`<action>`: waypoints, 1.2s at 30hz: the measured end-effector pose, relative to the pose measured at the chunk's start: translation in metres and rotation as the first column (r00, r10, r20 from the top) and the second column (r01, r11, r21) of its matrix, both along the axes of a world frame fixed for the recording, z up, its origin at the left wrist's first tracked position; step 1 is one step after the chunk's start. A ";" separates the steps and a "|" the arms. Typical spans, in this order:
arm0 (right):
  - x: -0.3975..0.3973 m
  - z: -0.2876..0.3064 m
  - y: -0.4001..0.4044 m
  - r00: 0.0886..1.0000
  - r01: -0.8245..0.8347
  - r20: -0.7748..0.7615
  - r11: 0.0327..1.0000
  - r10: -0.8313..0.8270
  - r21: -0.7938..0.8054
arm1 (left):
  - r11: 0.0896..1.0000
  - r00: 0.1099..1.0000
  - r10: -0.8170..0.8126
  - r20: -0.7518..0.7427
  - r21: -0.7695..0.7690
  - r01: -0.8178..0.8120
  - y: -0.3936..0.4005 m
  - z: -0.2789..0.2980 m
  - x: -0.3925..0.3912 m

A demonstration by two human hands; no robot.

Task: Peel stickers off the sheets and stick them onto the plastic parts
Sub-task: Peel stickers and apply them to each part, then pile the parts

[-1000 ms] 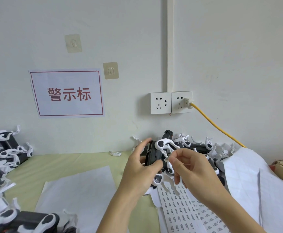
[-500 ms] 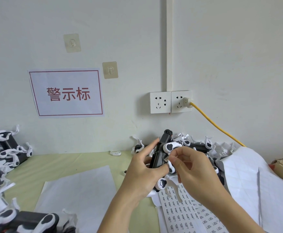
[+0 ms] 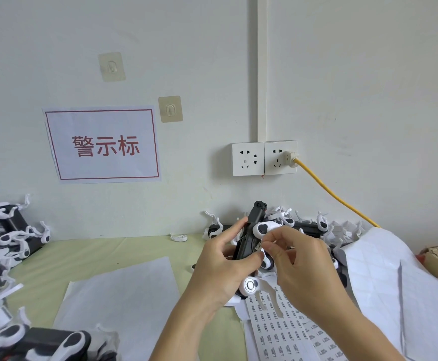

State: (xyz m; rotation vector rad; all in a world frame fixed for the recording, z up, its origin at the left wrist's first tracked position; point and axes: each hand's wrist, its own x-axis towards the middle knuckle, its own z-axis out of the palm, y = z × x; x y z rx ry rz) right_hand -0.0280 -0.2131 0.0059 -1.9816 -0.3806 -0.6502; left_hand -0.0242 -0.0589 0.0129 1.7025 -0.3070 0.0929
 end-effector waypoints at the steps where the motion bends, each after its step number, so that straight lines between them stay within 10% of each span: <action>1: 0.000 0.000 0.000 1.000 0.010 0.006 1.000 -0.010 -0.012 | 1.000 1.000 0.000 -0.001 -0.008 0.000 0.000 0.000 0.000; 36: -0.007 -0.002 0.009 0.930 0.277 0.281 0.955 -0.238 -0.106 | 0.994 0.997 0.061 0.037 -0.091 -0.057 -0.008 0.005 -0.005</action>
